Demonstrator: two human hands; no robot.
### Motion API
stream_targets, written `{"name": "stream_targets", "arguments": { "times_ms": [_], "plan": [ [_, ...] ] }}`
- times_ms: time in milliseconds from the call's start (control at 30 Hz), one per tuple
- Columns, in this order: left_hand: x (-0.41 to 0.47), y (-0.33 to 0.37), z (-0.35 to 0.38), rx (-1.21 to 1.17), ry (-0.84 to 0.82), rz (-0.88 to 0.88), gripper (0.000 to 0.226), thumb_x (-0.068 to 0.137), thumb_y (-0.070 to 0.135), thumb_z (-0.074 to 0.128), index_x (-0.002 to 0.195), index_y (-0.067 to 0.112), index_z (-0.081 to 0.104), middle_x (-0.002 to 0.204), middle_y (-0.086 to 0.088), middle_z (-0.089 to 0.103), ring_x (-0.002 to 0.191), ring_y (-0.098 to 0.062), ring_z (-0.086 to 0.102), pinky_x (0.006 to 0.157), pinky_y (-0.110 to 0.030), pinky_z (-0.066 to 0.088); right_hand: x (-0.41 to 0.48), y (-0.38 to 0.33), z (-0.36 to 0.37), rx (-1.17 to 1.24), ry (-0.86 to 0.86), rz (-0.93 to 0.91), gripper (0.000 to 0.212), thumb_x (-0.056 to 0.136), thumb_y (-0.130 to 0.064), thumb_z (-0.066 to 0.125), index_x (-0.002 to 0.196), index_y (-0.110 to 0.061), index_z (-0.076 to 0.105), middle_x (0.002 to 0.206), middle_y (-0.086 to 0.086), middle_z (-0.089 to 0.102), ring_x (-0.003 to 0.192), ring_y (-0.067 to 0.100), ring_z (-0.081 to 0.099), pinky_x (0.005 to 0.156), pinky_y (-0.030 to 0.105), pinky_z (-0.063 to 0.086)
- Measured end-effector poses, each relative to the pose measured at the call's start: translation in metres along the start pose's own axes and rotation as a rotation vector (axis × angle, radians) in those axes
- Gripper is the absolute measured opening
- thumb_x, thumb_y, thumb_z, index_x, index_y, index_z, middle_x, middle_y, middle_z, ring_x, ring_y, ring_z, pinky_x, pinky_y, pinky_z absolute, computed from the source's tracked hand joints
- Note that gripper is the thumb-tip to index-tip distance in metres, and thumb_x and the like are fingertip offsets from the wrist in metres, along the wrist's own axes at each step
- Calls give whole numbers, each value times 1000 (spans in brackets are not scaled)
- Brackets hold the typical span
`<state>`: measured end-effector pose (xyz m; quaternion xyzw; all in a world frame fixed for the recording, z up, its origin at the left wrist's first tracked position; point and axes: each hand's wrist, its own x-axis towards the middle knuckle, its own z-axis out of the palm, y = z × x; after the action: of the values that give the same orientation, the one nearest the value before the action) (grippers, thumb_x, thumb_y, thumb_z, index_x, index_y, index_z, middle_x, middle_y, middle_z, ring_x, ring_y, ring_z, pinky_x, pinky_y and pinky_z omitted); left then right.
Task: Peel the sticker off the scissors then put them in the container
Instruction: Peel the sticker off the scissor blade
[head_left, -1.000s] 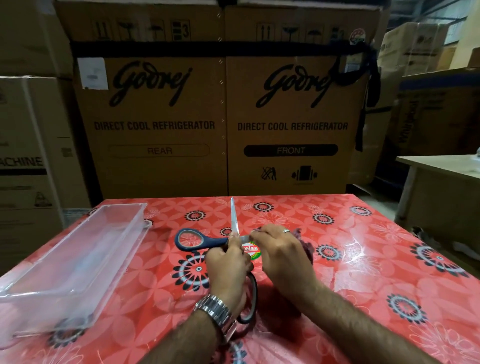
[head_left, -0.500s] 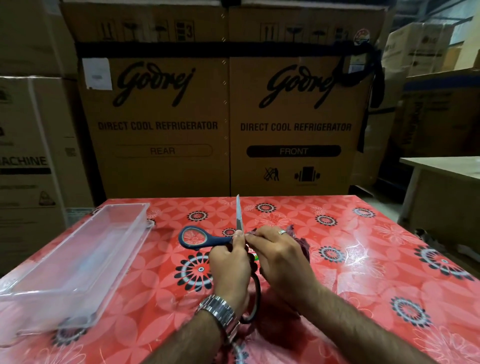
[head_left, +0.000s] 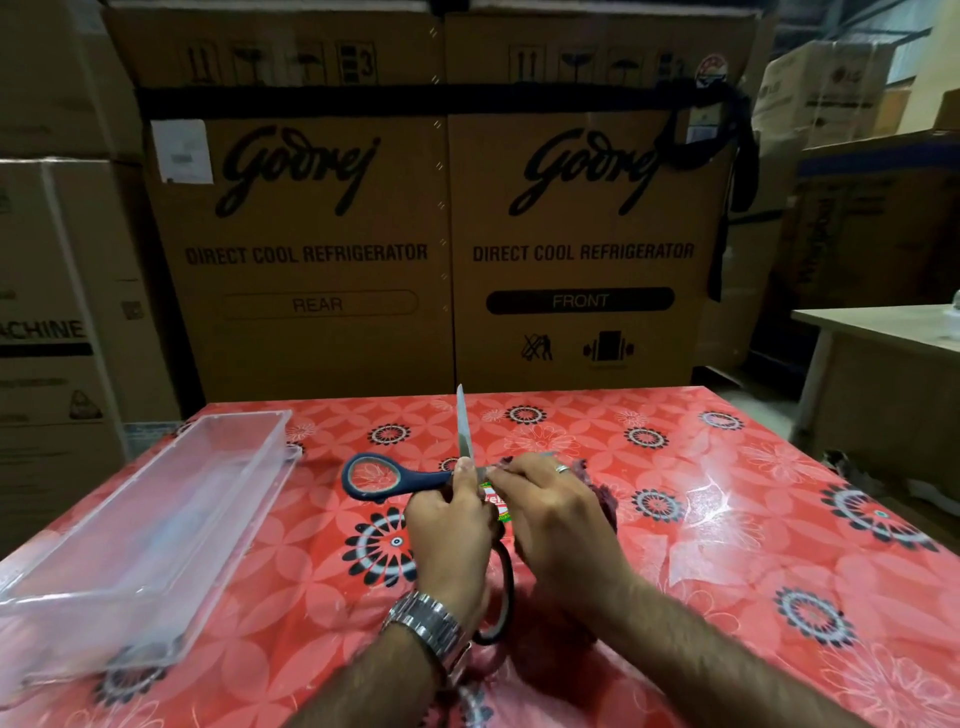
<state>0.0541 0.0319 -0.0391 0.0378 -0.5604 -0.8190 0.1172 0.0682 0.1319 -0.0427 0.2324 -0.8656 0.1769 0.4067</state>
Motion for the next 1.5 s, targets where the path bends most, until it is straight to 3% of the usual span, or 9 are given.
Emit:
{"name": "stream_targets", "arguments": {
  "times_ms": [200,400,533,700,833,967,1100,1233,1500],
  "plan": [
    [-4,2,1,-32,-10,-23,35,98,19,50,66,10,42,43,5,30,33,-7,28,35,-18,26,0,6,0,-60,13,104,15,70,8,69,79,-5,68,74,7,58,60,23,55,59,27,40],
    [-1,3,-3,-94,5,-51,32,98,18,51,68,9,44,42,9,33,35,-6,30,35,-20,28,4,21,0,-88,74,164,17,71,8,62,81,-3,69,74,7,60,61,24,57,54,38,52],
    [-1,2,2,-59,30,-32,29,97,19,52,72,3,52,46,3,35,33,-7,31,34,-18,28,-2,-2,3,-14,4,8,15,79,-1,57,86,-4,69,80,7,62,73,20,54,66,29,45],
    [-3,1,0,-109,21,-70,30,98,19,50,70,9,43,48,4,31,35,-7,29,34,-19,26,4,22,2,-58,89,190,14,73,8,67,80,-3,69,74,8,61,62,26,58,57,39,52],
    [-2,1,1,-107,10,-73,33,98,20,51,68,9,45,48,3,30,36,-8,27,35,-19,24,-2,4,4,-21,-3,22,15,74,4,64,85,-4,70,78,8,63,67,24,59,62,32,48],
    [-3,1,-2,-126,-1,-79,33,98,21,50,68,12,40,50,3,27,37,-7,27,35,-19,25,6,29,0,-73,104,235,15,74,10,68,81,-3,70,73,8,61,59,25,59,56,38,52],
    [-4,1,1,-139,12,-93,32,98,20,50,68,10,44,44,7,31,35,-6,28,34,-19,25,-2,7,4,-43,-14,41,11,77,4,63,81,-5,68,76,8,61,66,23,57,62,32,46],
    [-4,3,-3,-185,-5,-111,30,99,19,49,70,11,41,47,7,30,35,-5,28,34,-18,26,6,30,1,-68,82,252,13,79,8,66,72,-3,66,70,8,59,56,23,56,50,37,50],
    [7,2,-4,-185,71,-32,32,100,17,47,68,12,40,47,7,27,35,-5,26,36,-19,23,5,14,-8,93,242,162,9,85,-3,66,90,-2,73,80,8,67,71,19,63,69,25,49]
  ]
}}
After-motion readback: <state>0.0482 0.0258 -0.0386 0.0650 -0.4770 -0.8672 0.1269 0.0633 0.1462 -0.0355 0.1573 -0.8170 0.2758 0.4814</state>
